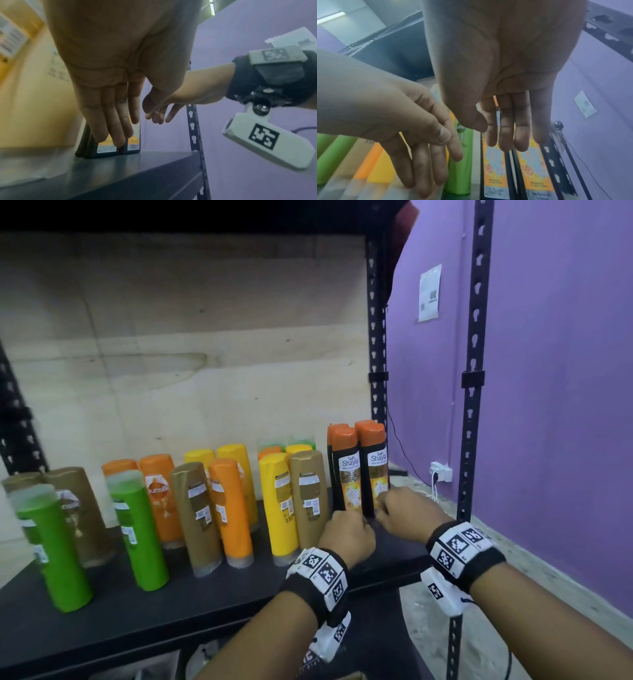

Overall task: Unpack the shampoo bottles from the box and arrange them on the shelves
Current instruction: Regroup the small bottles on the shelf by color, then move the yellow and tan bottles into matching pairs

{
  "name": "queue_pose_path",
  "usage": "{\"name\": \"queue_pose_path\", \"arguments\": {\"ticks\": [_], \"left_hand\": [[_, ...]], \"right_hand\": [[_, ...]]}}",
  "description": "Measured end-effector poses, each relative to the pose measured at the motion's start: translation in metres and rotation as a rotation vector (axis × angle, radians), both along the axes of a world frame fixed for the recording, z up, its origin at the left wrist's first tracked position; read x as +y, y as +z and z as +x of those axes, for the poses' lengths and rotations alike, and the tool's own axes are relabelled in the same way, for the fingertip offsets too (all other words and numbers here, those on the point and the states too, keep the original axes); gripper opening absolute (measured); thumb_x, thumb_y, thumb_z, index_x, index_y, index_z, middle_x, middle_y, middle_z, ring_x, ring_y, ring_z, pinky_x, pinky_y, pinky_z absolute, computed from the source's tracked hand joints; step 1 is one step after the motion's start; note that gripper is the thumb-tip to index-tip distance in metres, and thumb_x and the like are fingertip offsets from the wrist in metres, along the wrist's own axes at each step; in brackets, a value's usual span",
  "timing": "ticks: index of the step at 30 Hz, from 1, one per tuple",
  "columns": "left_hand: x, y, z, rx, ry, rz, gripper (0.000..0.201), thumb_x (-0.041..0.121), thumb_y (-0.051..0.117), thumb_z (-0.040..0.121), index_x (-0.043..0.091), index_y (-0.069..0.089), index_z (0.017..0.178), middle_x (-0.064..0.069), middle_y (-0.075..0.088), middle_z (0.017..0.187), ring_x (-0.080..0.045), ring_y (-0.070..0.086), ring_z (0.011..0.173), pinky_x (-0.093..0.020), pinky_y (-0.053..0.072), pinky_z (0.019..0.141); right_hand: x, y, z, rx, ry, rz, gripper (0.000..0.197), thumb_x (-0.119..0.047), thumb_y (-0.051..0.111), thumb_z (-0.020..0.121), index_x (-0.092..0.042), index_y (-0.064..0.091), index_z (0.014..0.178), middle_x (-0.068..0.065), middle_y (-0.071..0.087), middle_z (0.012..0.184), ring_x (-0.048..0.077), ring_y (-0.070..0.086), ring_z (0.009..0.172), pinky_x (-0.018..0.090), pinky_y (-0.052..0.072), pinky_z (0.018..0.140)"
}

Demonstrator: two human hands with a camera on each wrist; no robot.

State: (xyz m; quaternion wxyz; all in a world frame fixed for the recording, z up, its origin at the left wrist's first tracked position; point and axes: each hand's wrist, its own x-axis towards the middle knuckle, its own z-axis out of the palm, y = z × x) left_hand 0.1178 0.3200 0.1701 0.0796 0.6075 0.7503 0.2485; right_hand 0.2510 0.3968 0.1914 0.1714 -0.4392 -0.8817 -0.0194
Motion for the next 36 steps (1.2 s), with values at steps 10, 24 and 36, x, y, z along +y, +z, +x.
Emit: {"name": "queue_pose_path", "arguments": {"ticks": [10, 24, 36], "left_hand": [[-0.058, 0.009, -0.06, 0.215, 0.14, 0.143, 0.036, 0.039, 0.05, 0.101, 0.01, 0.071, 0.098, -0.012, 0.07, 0.098, -0.033, 0.068, 0.091, -0.036, 0.054, 0.071], [-0.086, 0.007, -0.121, 0.114, 0.285, 0.144, 0.03, 0.039, 0.053, 0.101, 0.011, 0.055, 0.11, -0.012, 0.066, 0.106, -0.036, 0.066, 0.097, -0.045, 0.058, 0.085], [-0.072, -0.019, -0.121, -0.166, 0.223, 0.187, 0.041, 0.041, 0.063, 0.1, 0.014, 0.049, 0.127, -0.01, 0.066, 0.125, -0.031, 0.065, 0.112, -0.044, 0.055, 0.094]], "right_hand": [[-0.041, 0.012, -0.031, -0.029, 0.104, 0.005, 0.023, -0.033, 0.05, 0.099, -0.018, 0.06, 0.083, 0.003, 0.061, 0.086, 0.025, 0.062, 0.081, 0.039, 0.055, 0.074], [-0.054, -0.006, -0.07, 0.077, 0.131, -0.145, 0.027, -0.033, 0.051, 0.098, -0.013, 0.064, 0.086, 0.004, 0.063, 0.086, 0.021, 0.063, 0.078, 0.043, 0.058, 0.075], [-0.04, -0.037, -0.088, 0.526, 0.193, -0.397, 0.059, -0.037, 0.069, 0.095, -0.019, 0.039, 0.142, 0.003, 0.058, 0.133, 0.02, 0.058, 0.12, 0.04, 0.052, 0.101]]}}
